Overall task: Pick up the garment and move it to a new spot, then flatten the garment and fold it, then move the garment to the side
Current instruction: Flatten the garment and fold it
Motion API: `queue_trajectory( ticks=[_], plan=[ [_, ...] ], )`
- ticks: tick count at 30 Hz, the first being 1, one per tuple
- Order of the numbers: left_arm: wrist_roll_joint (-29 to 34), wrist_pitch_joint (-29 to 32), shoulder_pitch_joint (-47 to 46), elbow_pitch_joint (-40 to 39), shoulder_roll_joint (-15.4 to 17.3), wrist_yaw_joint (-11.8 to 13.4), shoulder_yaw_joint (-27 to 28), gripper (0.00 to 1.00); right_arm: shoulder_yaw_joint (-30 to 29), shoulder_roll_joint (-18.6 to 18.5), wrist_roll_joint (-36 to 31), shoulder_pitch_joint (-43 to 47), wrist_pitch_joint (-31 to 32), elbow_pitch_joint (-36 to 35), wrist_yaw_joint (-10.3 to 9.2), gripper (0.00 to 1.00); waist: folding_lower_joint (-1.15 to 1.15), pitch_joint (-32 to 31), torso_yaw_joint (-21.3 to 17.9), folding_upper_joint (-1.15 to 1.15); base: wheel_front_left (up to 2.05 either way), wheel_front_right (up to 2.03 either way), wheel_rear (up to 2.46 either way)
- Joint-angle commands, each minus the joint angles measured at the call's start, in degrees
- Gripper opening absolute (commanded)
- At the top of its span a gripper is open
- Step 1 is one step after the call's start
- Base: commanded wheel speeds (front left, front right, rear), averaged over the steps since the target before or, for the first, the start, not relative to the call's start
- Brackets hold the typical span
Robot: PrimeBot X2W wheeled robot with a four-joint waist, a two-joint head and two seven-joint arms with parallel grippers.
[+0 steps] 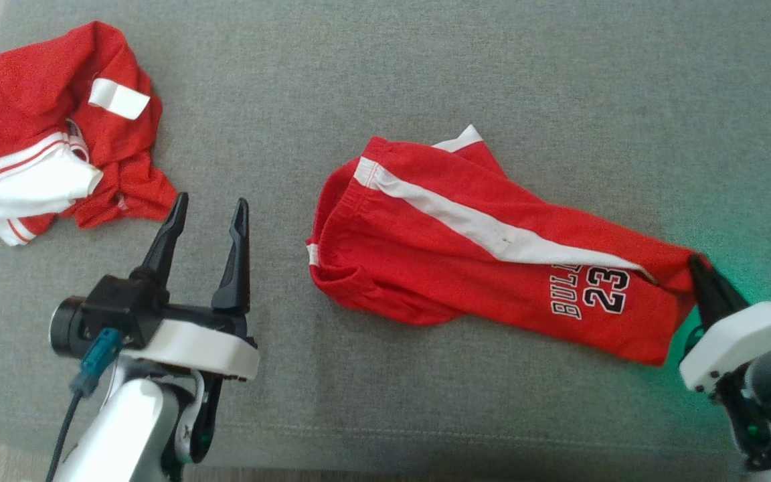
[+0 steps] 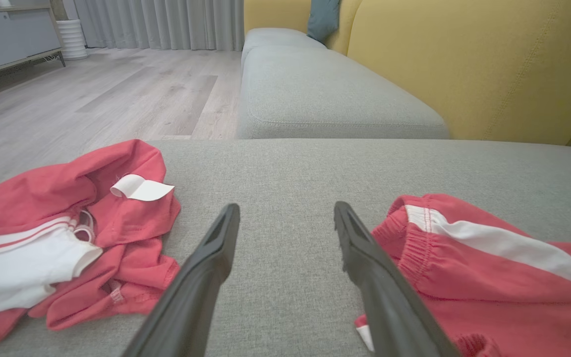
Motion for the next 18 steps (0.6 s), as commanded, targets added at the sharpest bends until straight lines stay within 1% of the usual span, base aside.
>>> queue_trajectory(
  ticks=[1, 5, 9, 14, 18],
  plan=[
    [0.50, -0.62, -2.09, -1.33, 0.77, -0.27, 2.37, 1.00, 0.79, -1.22, 0.20, -2.05, -1.12, -3.26, 0.24, 0.00, 0.00, -0.19, 0.00, 0.00, 0.00, 0.00, 0.00],
    [0.48, -0.68, -2.15, -0.87, 0.40, -0.44, 2.63, 1.00, 1.01, -2.59, 0.28, -3.89, -2.01, -4.59, 0.24, 0.00, 0.00, -0.62, -0.07, 0.00, 0.00, 0.00, 0.00],
    [0.61, -0.72, -2.47, -0.67, -0.01, -0.65, 2.74, 1.00, 2.21, -4.54, 1.07, -8.13, -1.17, -3.04, 0.24, 0.00, 0.00, -0.55, 0.05, 0.00, 0.00, 0.00, 0.00],
    [0.68, -0.75, -3.21, -0.13, -0.62, -1.24, 2.67, 1.00, 3.43, -6.78, 2.82, -15.38, -0.74, 3.39, 0.24, 0.00, 0.00, 0.19, 1.09, 0.00, 0.00, 0.00, 0.00],
    [0.81, -0.77, -3.67, 0.51, -1.12, -1.55, 2.63, 1.00, 4.95, -8.05, 3.78, -20.38, -2.60, 9.68, 0.24, 0.00, 0.00, 0.68, 1.99, 0.00, 0.00, 0.00, 0.00]
  ],
)
